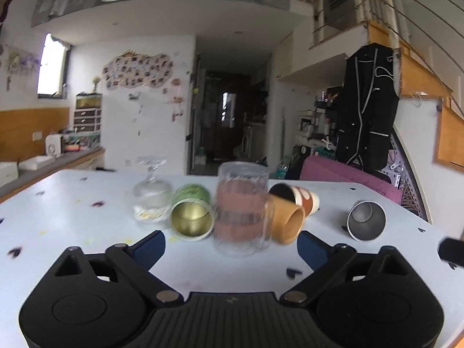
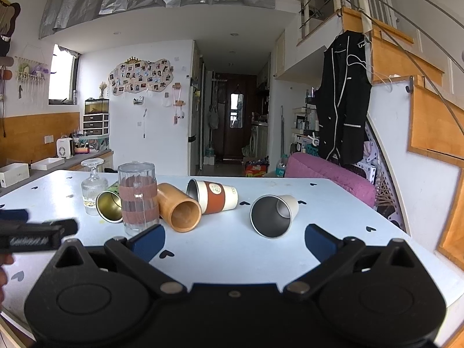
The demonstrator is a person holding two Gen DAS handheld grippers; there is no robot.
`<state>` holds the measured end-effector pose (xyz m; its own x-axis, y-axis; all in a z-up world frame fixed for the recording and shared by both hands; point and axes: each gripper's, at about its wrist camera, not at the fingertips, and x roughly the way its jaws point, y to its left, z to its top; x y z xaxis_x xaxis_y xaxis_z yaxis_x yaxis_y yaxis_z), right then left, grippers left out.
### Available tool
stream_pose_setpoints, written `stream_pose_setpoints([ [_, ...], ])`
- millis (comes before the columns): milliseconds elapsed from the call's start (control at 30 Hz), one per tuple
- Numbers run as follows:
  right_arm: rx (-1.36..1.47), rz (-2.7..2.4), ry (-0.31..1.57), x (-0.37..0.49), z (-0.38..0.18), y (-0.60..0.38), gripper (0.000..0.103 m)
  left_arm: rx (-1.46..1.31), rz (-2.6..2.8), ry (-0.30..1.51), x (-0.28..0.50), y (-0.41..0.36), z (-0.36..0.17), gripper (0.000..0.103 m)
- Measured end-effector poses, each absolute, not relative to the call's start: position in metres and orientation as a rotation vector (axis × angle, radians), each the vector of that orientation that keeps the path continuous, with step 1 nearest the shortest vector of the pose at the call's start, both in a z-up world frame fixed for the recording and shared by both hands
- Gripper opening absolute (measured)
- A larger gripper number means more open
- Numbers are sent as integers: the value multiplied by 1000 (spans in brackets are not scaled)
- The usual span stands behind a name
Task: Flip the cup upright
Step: 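Move the left gripper to the clear glass mug and grasp its rim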
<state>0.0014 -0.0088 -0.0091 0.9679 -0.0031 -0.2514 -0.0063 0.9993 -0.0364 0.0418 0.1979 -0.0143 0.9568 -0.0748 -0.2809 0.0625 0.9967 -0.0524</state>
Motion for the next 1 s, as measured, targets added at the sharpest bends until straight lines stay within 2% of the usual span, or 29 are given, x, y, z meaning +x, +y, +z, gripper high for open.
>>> stream_pose_setpoints([
  [133, -22, 7, 260, 2, -10, -12, 103, -34, -130, 284, 72, 182, -16, 88],
  [300, 8, 9, 255, 3, -10, -15, 103, -58, -133, 342, 115, 169, -22, 71],
  [733, 22, 71, 237, -2, -9, -19, 103, -27, 18, 430, 169, 151, -48, 49],
  [833, 26, 73, 236, -3, -9, -20, 103, -4, 15, 421, 166, 150, -48, 37],
  [867, 28, 75, 236, -3, -9, -21, 103, 8, -2, 418, 163, 149, -48, 22],
  [900, 30, 78, 236, -3, -9, -20, 103, 16, -19, 420, 161, 148, -48, 15],
  [1000, 30, 83, 233, -4, -8, -18, 102, 45, -27, 421, 152, 146, -47, 15],
])
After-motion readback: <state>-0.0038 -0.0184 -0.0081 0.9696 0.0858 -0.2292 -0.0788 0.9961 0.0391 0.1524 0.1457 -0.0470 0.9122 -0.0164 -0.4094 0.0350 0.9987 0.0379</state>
